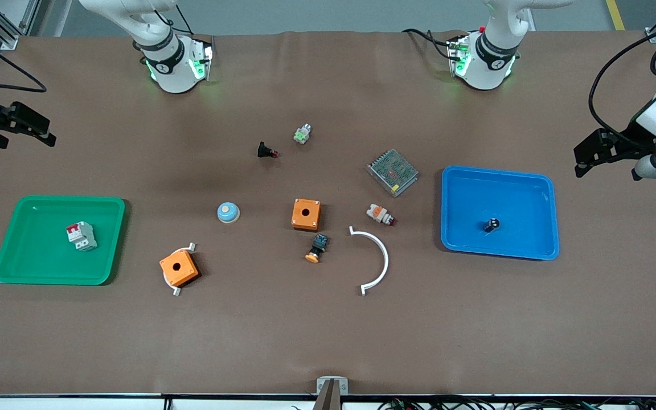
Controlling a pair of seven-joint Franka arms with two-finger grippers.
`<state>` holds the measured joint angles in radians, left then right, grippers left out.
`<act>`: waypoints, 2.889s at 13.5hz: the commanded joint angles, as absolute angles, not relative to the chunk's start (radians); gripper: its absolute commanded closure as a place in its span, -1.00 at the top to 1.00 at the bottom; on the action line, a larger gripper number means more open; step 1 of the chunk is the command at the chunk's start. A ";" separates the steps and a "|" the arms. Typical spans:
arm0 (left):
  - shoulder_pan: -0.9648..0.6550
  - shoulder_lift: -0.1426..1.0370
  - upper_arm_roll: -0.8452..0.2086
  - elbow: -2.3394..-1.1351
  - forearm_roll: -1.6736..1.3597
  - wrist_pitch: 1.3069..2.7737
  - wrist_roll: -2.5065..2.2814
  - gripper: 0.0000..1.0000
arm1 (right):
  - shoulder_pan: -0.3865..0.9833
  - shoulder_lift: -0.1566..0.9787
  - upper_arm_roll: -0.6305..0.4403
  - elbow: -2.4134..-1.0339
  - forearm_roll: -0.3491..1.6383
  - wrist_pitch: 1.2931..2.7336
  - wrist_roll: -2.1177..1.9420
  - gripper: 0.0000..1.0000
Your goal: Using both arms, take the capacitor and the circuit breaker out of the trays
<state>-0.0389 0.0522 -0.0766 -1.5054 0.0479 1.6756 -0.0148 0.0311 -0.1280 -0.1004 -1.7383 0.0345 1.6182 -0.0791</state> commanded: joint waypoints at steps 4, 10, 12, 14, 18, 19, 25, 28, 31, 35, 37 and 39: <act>-0.038 0.054 -0.084 -1.489 0.052 1.629 -0.011 1.00 | 0.017 -0.130 -0.089 -1.735 0.014 1.612 -0.064 1.00; 0.000 0.153 -0.078 -1.584 -0.014 1.614 0.005 1.00 | 0.015 -0.117 -0.091 -1.741 0.014 1.617 -0.064 1.00; 0.000 0.182 -0.083 -1.652 -0.005 1.691 0.015 1.00 | 0.015 -0.115 -0.091 -1.741 0.014 1.615 -0.064 1.00; -0.006 0.186 -0.086 -1.785 -0.003 1.843 0.021 1.00 | 0.015 -0.115 -0.091 -1.741 0.014 1.617 -0.064 1.00; -0.021 0.270 -0.101 -1.963 0.000 2.124 0.021 1.00 | -0.009 -0.022 -0.091 -1.746 -0.006 1.653 -0.077 1.00; -0.037 0.300 -0.101 -1.976 0.000 2.164 0.020 1.00 | -0.011 -0.002 -0.091 -1.744 -0.006 1.658 -0.077 1.00; -0.037 0.423 -0.101 -2.013 0.109 2.312 0.020 0.99 | -0.020 0.035 -0.089 -1.746 -0.006 1.687 -0.077 1.00; -0.037 0.462 -0.100 -2.017 0.123 2.352 0.008 0.96 | -0.020 0.022 -0.087 -1.744 -0.005 1.668 -0.078 1.00; -0.035 0.468 -0.100 -2.025 0.124 2.356 0.009 0.78 | -0.026 0.031 -0.089 -1.743 -0.005 1.687 -0.081 1.00; -0.029 0.465 -0.100 -2.039 0.124 2.356 0.011 0.06 | -0.067 0.171 -0.091 -1.755 -0.011 1.794 -0.188 1.00; -0.029 0.465 -0.100 -2.039 0.124 2.355 0.012 -0.30 | -0.089 0.256 -0.091 -1.755 -0.038 1.863 -0.230 1.00; -0.028 0.462 -0.100 -2.036 0.124 2.349 0.011 -0.66 | -0.101 0.331 -0.091 -1.755 -0.058 1.926 -0.271 1.00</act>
